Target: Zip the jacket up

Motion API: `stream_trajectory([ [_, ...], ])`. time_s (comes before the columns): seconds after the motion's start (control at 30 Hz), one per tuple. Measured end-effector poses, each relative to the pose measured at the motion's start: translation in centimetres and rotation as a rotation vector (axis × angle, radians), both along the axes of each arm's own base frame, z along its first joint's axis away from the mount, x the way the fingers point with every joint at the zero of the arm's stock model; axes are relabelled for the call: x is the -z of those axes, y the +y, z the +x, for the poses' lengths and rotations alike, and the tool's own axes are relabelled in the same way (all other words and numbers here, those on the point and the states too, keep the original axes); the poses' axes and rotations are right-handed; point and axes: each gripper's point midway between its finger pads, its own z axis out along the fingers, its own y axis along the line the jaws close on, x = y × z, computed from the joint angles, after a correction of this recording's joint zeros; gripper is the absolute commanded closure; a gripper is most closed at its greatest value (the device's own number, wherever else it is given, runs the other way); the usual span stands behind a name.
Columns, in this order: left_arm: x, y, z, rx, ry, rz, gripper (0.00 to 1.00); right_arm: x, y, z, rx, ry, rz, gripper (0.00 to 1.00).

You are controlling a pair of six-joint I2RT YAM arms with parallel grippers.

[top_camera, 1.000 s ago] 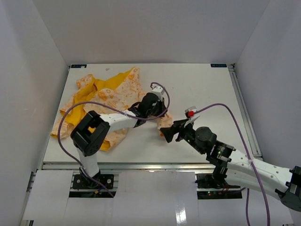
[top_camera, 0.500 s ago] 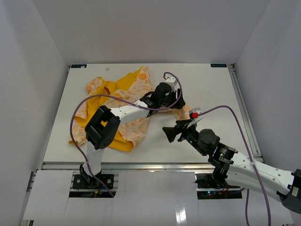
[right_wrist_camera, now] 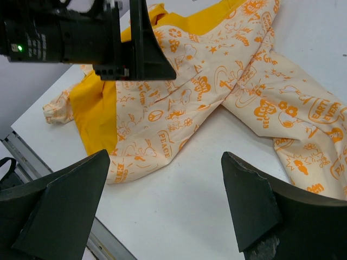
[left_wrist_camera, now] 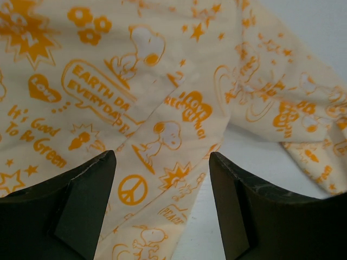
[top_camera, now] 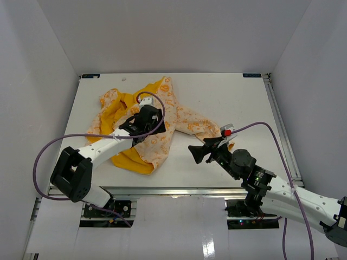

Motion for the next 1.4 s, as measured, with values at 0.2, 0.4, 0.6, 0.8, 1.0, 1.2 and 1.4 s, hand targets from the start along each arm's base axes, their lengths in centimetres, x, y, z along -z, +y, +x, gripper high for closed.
stream_trajectory([
  [0.2, 7.9, 0.8, -3.7, 0.025, 0.201, 0.045, 0.59, 0.4, -0.1, 0.2, 0.013, 0.008, -0.010, 0.10],
  [0.4, 8.7, -3.8, -3.0, 0.161, 0.202, -0.043, 1.00, 0.5, -0.1, 0.3, 0.020, 0.014, -0.014, 0.10],
  [0.6, 6.5, -11.4, -1.8, 0.333, 0.120, -0.157, 1.00, 0.6, -0.2, 0.4, 0.028, 0.016, -0.016, 0.10],
  [0.8, 4.2, -18.7, -2.4, 0.497, 0.042, -0.314, 0.97, 1.2, -0.2, 0.6, 0.041, 0.025, -0.035, 0.10],
  [1.0, 4.1, -23.1, -4.4, 0.631, 0.049, -0.410, 0.58, 1.3, -0.2, 0.7, 0.043, 0.025, -0.037, 0.10],
  [1.2, 3.4, -22.9, -4.8, 0.663, 0.036, -0.367, 0.33, 1.2, -0.3, 0.8, 0.050, 0.022, -0.038, 0.10],
  [1.4, -2.1, -14.1, -1.7, 0.508, -0.049, -0.315, 0.35, 1.1, -0.3, 0.7, 0.048, 0.021, -0.035, 0.09],
])
